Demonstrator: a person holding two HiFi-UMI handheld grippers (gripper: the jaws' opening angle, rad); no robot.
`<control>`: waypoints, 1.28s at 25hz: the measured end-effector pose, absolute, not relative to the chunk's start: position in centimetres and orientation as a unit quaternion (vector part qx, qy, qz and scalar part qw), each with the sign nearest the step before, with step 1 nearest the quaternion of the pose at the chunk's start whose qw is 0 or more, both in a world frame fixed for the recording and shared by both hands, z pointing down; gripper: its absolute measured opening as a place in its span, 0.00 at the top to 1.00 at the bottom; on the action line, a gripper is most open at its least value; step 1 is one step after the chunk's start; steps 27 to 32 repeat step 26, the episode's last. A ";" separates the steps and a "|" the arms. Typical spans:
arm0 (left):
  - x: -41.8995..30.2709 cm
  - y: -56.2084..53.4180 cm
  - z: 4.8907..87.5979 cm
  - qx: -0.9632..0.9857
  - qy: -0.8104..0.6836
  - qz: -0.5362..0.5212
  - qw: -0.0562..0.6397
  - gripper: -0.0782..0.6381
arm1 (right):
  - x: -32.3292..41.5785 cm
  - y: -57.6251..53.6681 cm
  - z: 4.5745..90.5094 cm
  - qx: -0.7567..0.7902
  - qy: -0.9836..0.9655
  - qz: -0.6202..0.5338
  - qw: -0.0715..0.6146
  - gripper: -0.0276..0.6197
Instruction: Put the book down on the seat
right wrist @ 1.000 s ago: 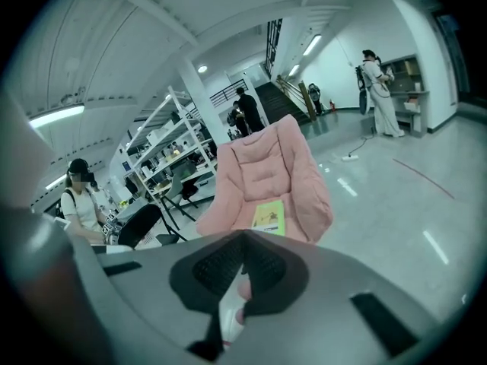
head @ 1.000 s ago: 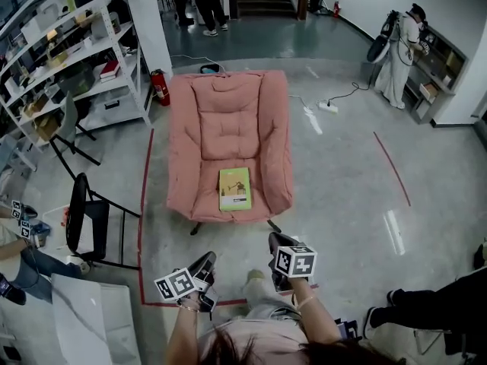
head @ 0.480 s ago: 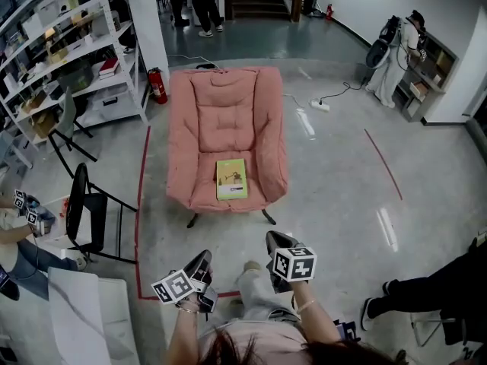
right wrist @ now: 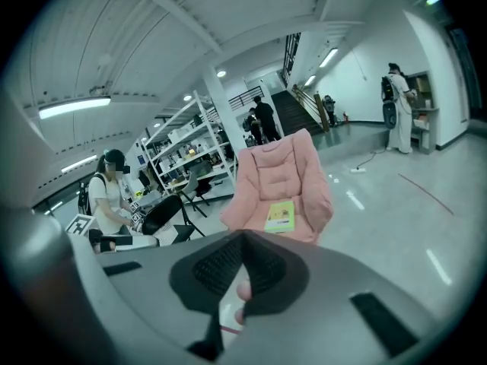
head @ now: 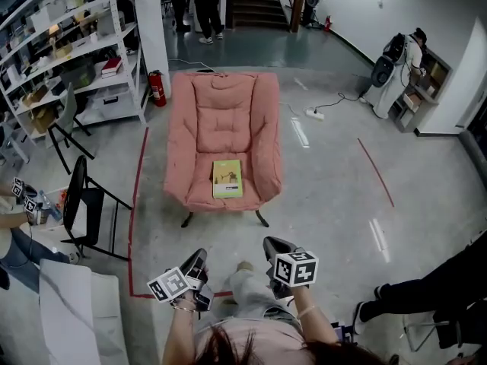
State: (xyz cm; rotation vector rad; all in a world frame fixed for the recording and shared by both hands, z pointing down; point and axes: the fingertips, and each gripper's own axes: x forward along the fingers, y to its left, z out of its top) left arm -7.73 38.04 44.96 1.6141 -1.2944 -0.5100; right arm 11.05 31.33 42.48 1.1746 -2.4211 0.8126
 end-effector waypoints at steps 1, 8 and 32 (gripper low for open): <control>-8.0 38.2 44.8 0.660 -0.533 -0.219 0.482 0.90 | 10.9 31.7 42.6 0.409 -0.852 0.282 0.168 0.93; -8.2 38.3 44.6 0.661 -0.539 -0.235 0.465 0.89 | 10.2 31.8 43.4 0.391 -0.863 0.268 0.176 0.93; -8.3 39.5 47.1 0.643 -0.541 -0.226 0.493 0.90 | 10.0 32.0 46.2 0.376 -0.852 0.313 0.188 0.93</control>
